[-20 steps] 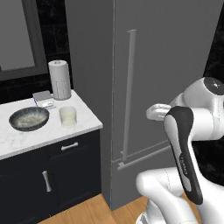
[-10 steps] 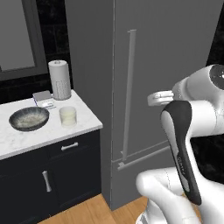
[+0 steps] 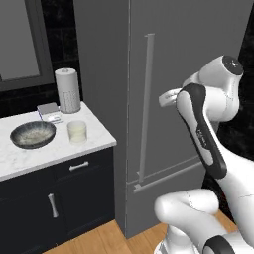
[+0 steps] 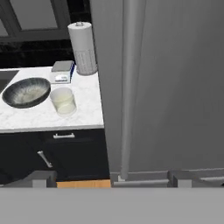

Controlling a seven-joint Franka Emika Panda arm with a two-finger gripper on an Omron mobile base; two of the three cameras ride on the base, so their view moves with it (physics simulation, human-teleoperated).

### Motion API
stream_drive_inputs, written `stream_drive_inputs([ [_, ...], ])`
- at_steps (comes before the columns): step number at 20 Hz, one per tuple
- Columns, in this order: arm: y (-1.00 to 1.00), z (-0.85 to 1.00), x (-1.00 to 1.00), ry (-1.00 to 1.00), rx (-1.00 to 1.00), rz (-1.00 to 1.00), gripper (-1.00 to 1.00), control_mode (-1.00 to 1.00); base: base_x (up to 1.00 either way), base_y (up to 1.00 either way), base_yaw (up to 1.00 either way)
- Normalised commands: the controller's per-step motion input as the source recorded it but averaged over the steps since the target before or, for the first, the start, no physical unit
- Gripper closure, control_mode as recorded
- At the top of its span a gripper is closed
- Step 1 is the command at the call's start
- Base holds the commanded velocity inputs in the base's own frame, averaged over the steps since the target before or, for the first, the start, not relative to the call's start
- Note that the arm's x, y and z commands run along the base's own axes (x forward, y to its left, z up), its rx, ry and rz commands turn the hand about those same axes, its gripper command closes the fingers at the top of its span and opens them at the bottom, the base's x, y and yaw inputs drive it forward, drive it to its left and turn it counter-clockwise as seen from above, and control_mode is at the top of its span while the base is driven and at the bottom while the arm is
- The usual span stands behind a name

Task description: Grab a lemon wedge from the fridge and one ice cube from the ice bowl, and put them in the glass of lemonade.

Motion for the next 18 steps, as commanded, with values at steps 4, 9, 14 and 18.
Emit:
stream_drive_inputs([
  [4,0.0,-0.1,1.0,0.18,0.0,0.16,-1.0,-1.0,0.0,0.0,0.0],
  [9,0.0,-0.12,0.98,0.09,0.0,0.02,-1.0,-1.0,0.0,0.0,0.0],
  [14,0.0,-0.5,0.47,-0.09,0.0,0.0,-1.0,-1.0,0.0,0.0,0.0],
  [18,0.15,-0.47,0.37,-0.15,0.0,0.0,-1.0,-1.0,0.0,0.0,0.0],
])
